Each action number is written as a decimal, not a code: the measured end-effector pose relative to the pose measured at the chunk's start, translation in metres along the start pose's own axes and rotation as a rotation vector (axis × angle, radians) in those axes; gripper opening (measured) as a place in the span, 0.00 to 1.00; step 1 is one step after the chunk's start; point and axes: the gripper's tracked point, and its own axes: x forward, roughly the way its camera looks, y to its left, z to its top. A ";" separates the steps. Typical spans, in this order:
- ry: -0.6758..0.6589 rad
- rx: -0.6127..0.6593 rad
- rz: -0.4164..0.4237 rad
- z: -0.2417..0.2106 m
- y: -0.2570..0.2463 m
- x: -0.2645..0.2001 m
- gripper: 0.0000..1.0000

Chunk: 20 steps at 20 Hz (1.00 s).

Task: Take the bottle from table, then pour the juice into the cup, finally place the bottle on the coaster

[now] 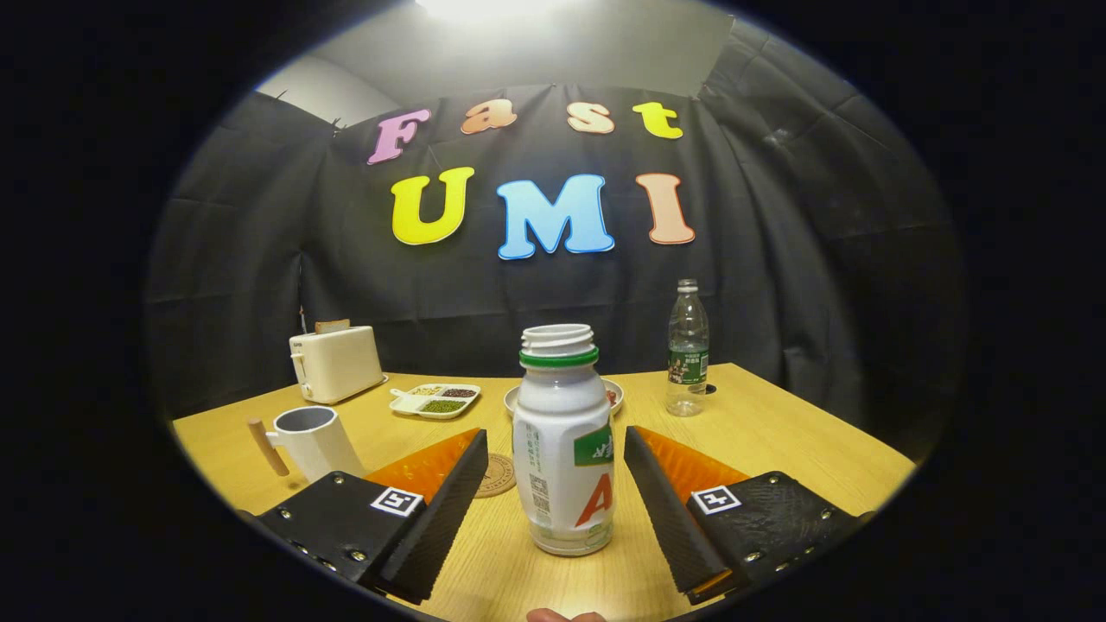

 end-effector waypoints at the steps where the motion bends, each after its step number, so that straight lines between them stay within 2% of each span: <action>1: 0.005 0.005 -0.005 -0.001 0.001 0.005 0.97; 10: 0.022 -0.016 -0.054 -0.014 -0.006 0.034 0.97; 11: 0.027 -0.031 -0.065 -0.014 -0.010 0.036 0.92; 12: 0.029 -0.044 -0.060 -0.014 -0.008 0.038 0.76; 16: 0.035 -0.107 -0.046 -0.005 -0.001 0.034 0.71; 20: 0.008 -0.209 -0.036 0.012 0.008 0.028 0.71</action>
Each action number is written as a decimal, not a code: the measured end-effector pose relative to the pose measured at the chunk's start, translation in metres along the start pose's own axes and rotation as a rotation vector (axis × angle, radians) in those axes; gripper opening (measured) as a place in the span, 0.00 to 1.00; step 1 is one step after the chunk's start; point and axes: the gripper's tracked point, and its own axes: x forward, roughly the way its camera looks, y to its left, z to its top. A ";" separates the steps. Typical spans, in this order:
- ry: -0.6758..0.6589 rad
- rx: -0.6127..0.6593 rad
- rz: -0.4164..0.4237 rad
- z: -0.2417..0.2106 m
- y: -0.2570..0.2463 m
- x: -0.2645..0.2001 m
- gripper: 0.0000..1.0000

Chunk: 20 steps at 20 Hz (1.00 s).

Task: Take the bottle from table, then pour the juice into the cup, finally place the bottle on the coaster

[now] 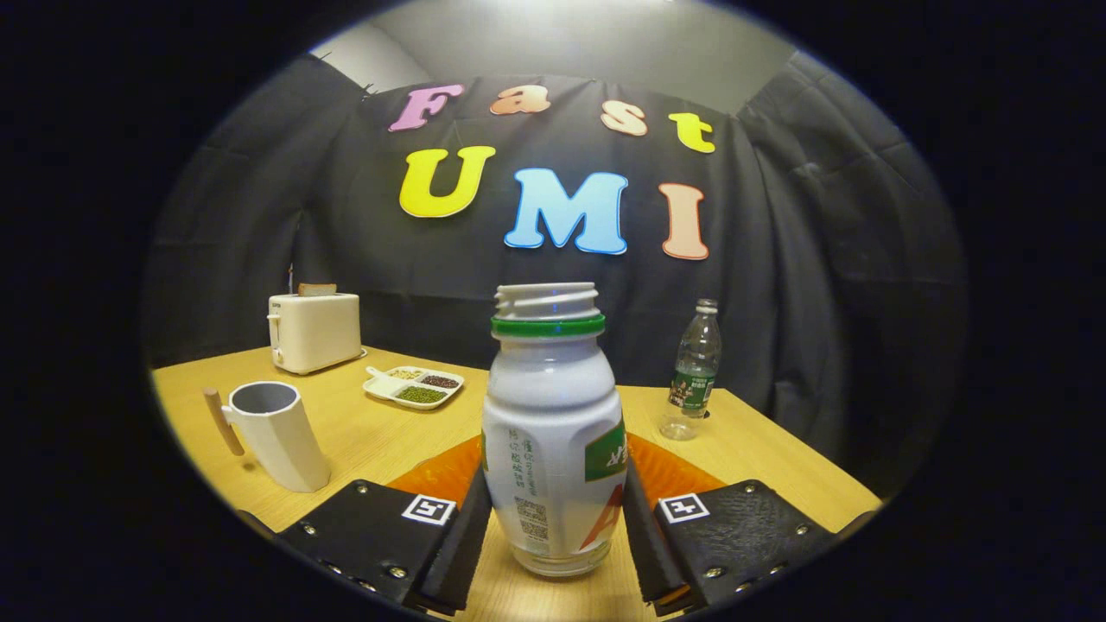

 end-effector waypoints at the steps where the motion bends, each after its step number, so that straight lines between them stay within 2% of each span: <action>1: 0.002 -0.022 0.007 0.003 0.003 -0.001 0.71; 11: -0.021 -0.251 0.082 0.031 0.044 -0.002 0.71; 20: -0.001 -0.441 0.146 0.027 0.085 0.008 0.71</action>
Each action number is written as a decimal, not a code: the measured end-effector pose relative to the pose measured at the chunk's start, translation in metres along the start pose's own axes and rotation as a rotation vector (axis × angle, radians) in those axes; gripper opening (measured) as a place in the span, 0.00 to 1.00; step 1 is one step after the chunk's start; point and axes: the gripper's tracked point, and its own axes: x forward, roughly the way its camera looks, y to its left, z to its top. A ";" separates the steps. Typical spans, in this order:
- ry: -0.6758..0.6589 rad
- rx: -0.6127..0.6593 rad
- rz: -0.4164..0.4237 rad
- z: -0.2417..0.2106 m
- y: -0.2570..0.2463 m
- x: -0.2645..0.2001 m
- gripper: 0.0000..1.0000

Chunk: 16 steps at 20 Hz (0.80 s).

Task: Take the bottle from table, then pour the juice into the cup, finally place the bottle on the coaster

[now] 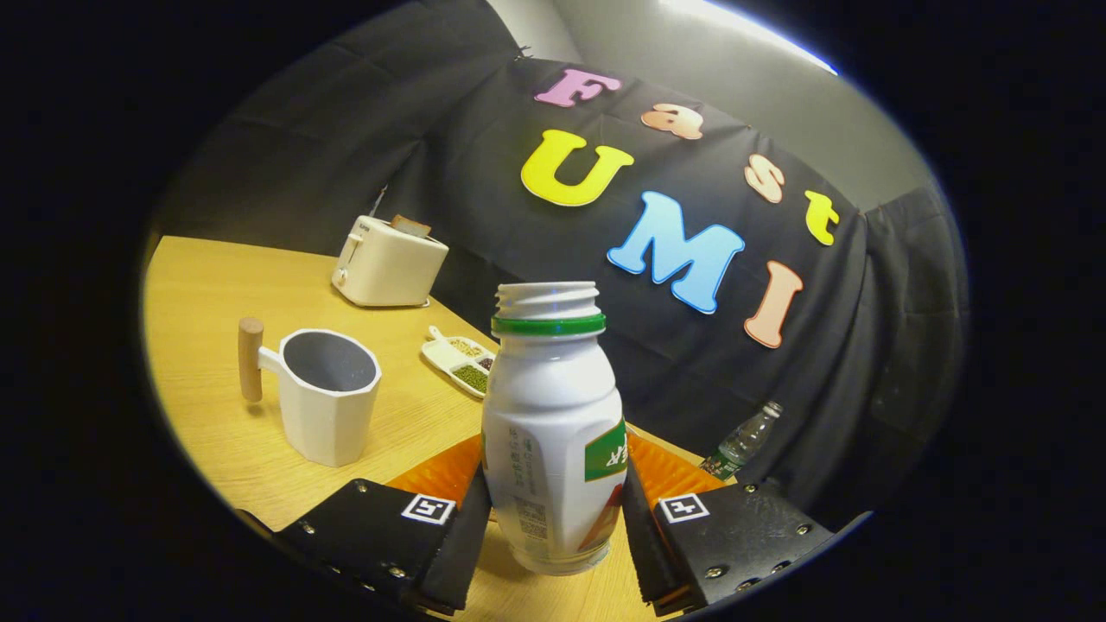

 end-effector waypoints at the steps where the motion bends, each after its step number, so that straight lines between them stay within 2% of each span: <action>1: 0.001 -0.024 0.005 0.002 0.003 0.001 0.71; 11: 0.025 -0.249 0.026 0.001 0.034 0.015 0.71; 16: 0.024 -0.424 -0.006 0.001 0.036 0.016 0.71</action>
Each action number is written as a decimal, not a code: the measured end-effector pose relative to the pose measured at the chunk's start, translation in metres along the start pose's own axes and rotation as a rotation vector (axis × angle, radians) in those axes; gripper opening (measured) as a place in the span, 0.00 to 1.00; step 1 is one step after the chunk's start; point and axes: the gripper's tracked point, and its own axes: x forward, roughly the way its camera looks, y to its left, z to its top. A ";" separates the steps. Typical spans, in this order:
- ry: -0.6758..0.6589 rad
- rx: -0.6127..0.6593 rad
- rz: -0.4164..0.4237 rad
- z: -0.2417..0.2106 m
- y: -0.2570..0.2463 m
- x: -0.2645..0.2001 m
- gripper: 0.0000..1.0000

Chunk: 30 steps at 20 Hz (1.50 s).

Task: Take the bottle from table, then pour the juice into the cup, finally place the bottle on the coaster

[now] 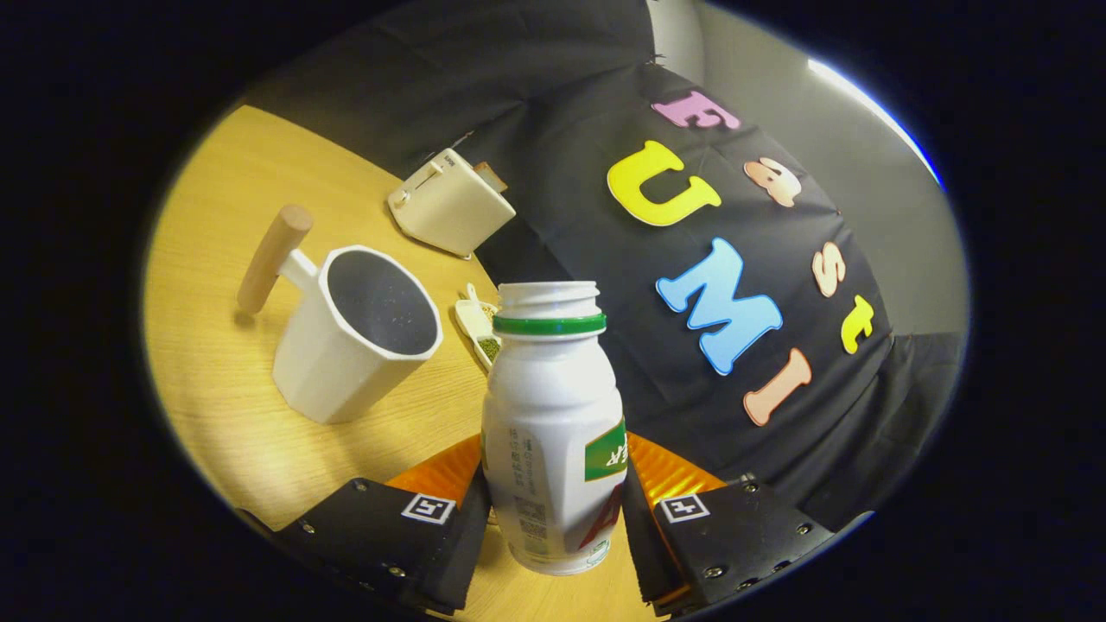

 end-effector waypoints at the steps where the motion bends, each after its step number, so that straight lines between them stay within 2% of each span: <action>1: -0.001 -0.025 -0.003 0.002 0.000 -0.001 0.71; 9: 0.006 -0.144 -0.010 0.005 0.006 0.005 0.71; 20: 0.001 -0.374 -0.080 0.017 -0.006 0.003 0.71; 30: 0.019 -0.497 -0.105 0.015 -0.012 0.003 0.71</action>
